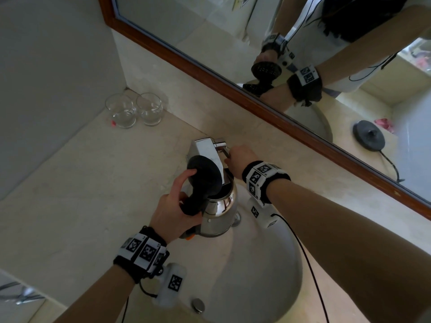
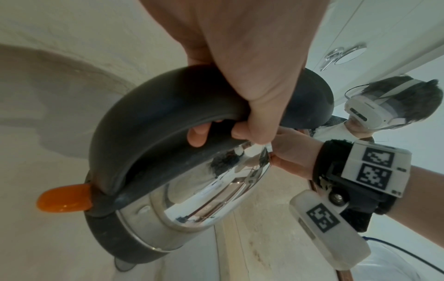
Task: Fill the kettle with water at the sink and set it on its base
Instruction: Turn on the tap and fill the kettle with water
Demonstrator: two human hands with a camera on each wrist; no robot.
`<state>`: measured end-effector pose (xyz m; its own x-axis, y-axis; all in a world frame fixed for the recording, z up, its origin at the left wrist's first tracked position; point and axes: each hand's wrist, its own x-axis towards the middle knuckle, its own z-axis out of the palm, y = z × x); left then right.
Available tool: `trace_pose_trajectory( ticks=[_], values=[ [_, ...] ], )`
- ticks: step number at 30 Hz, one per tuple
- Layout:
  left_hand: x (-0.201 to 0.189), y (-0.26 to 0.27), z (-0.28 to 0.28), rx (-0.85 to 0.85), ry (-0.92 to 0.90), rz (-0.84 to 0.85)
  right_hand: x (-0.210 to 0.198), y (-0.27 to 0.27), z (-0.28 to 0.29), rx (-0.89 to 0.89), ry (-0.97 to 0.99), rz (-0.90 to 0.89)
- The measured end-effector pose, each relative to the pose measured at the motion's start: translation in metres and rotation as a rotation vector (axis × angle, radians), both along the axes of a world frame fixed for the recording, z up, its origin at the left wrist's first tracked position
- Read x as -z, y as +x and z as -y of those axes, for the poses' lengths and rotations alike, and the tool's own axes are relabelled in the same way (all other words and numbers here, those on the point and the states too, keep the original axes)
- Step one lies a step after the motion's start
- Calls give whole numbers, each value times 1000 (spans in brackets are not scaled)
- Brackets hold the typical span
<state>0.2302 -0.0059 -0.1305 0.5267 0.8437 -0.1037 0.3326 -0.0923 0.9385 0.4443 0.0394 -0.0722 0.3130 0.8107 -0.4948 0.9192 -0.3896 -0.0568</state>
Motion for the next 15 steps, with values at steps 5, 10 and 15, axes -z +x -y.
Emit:
trace_pose_trajectory(
  ticks=[5, 10, 15],
  values=[
    [0, -3, 1, 18, 21, 4, -3, -4, 15, 12, 32, -21],
    [0, -6, 5, 63, 21, 8, -3, -7, 41, 80, 46, -26],
    [-2, -9, 14, 89, 11, 25, -12, -16, 75, 203, 159, -60]
  ],
)
